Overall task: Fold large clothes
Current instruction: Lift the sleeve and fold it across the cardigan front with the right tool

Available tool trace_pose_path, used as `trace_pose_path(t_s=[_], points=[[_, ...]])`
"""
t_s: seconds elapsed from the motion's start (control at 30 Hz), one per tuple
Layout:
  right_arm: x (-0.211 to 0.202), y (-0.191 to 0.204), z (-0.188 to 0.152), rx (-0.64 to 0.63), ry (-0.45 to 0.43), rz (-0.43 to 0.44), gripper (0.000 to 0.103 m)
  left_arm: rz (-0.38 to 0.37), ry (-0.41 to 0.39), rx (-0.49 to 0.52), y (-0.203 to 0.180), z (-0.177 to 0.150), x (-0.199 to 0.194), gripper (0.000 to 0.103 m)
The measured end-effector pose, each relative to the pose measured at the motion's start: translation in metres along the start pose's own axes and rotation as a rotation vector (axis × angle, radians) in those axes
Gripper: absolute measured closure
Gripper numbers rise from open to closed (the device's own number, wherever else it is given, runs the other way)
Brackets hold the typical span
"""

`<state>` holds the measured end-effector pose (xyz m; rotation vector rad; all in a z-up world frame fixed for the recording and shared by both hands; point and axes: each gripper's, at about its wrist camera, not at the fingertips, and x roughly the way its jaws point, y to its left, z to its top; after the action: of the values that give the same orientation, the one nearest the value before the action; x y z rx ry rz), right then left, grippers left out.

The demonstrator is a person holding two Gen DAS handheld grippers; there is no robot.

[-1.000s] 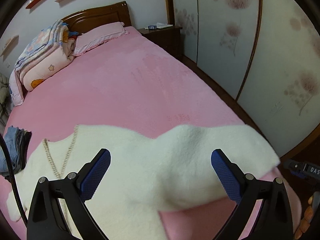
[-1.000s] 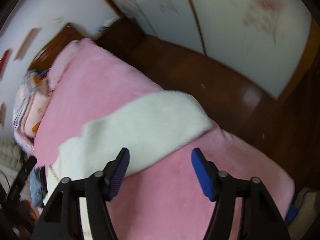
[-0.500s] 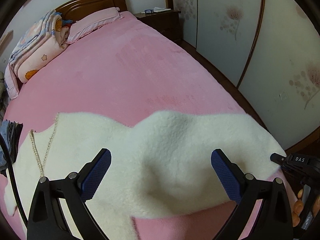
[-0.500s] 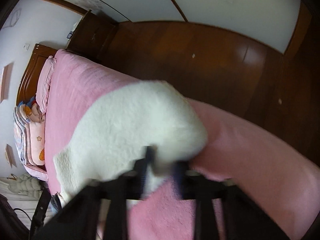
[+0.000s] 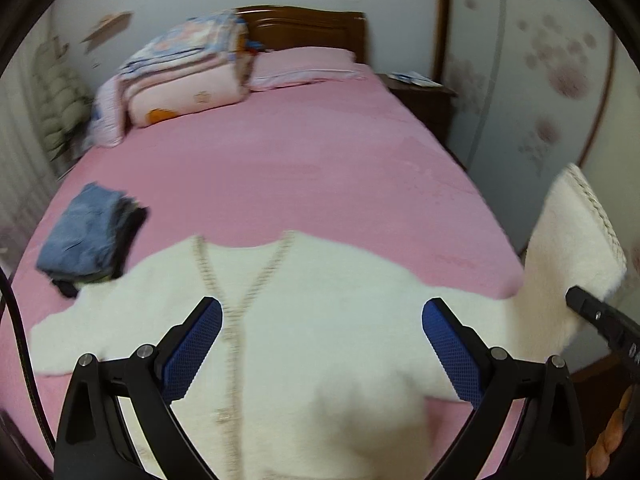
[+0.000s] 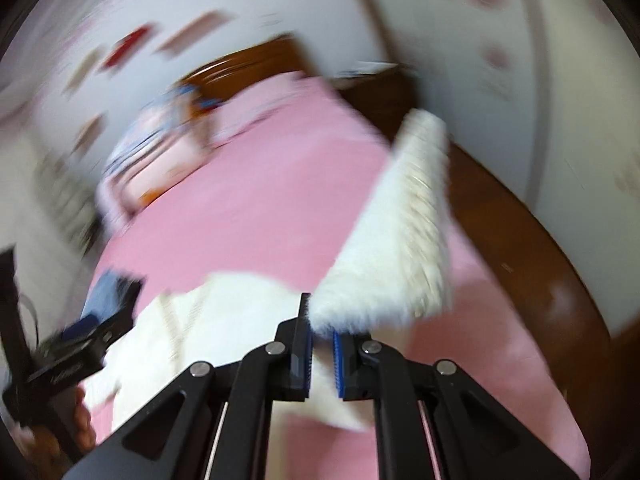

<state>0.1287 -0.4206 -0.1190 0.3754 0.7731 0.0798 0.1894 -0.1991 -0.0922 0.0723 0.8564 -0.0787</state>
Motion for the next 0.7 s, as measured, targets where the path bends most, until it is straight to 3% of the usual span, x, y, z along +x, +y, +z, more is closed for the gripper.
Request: trace_pose_path(t_s=[0.17,0.27,0.3,0.4,0.47,0.5,0.6,0.7], points=[[0.057,0.122,-0.042,-0.193,0.106,0.126,0.091,0.05,0.032,-0.08,0.105,-0.03,0.006,0.003],[0.118,0.184,-0.095,-0.357,0.246,0.04,0.077,0.046,0.124,-0.049,0.145,-0.06,0.038,0.003],[0.142,0.198,-0.12,-0.398,0.314,-0.012,0.077,0.04,0.161,-0.046,0.154,-0.069,0.05,0.003],[0.163,0.207,-0.157,-0.357,0.409,-0.048,0.077,-0.053,0.281,-0.097,0.179,-0.097,0.084,0.004],[0.161,0.201,-0.17,-0.296,0.441,-0.043,0.077,-0.167,0.343,-0.172,0.188,-0.116,0.101,0.014],[0.154,0.198,-0.176,-0.28,0.443,-0.05,0.077,-0.213,0.362,-0.202,0.189,-0.12,0.107,0.023],[0.142,0.18,-0.18,-0.213,0.445,-0.081,0.077,-0.372,0.413,-0.29,0.185,-0.132,0.124,0.039],[0.123,0.159,-0.186,-0.109,0.44,-0.089,0.077,-0.512,0.441,-0.328,0.17,-0.137,0.13,0.039]])
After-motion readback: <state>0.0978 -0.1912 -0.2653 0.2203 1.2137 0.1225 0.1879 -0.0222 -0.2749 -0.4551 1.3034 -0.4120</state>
